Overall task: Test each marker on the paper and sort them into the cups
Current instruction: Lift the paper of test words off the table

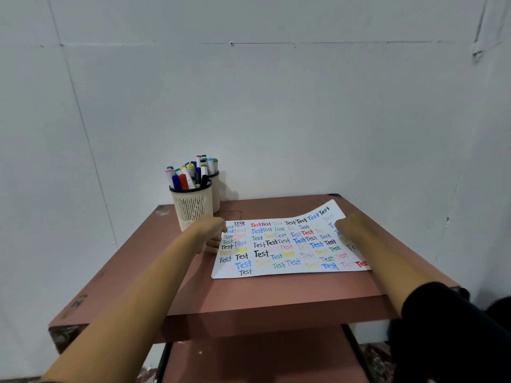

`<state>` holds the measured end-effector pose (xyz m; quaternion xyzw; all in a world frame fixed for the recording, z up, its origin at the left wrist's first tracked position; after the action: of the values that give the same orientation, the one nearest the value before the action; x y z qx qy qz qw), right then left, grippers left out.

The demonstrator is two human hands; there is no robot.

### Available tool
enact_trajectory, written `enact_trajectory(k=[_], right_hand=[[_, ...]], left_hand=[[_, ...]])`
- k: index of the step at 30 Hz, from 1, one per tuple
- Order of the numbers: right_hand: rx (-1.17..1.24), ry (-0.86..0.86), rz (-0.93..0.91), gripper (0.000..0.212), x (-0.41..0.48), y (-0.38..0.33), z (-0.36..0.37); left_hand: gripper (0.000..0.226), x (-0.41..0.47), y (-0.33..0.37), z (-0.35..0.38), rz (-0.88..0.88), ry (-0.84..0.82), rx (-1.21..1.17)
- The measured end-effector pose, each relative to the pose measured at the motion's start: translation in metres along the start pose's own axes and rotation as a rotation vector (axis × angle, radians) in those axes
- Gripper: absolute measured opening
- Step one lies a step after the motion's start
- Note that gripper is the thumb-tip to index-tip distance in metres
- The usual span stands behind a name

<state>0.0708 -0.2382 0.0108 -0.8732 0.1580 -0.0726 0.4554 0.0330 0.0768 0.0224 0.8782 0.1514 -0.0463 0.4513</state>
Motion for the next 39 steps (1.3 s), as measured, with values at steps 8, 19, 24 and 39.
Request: enact_trajectory(k=[8,19,24,39], right_hand=[[0.510,0.040,-0.368,0.011,-0.020,-0.009,-0.021],[0.787,0.208,-0.583,0.005,-0.021,-0.033,-0.043],[0.839,0.151,-0.464,0.007,-0.015,-0.028,-0.020],[0.460,0.273,-0.369,0.028,-0.007,-0.030,-0.026]], left_hand=[[0.021,0.002,0.000,0.016,0.108,0.183,0.088],[0.022,-0.009,0.063,0.004,0.511,0.488,-0.348],[0.017,-0.005,0.054,0.015,0.590,0.542,-0.293],[0.028,0.019,0.043,0.016,0.293,0.454,-0.066]])
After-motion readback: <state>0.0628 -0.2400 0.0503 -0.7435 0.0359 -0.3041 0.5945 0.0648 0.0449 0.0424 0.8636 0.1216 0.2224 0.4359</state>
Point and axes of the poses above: each hand's wrist, its own x-axis towards the middle knuckle, its own z-axis out of the palm, y = z × x, the point moved 3 cm from there along x, towards the middle knuckle, and after that the axes turned 12 degrees about x, right-handed, at the moved point
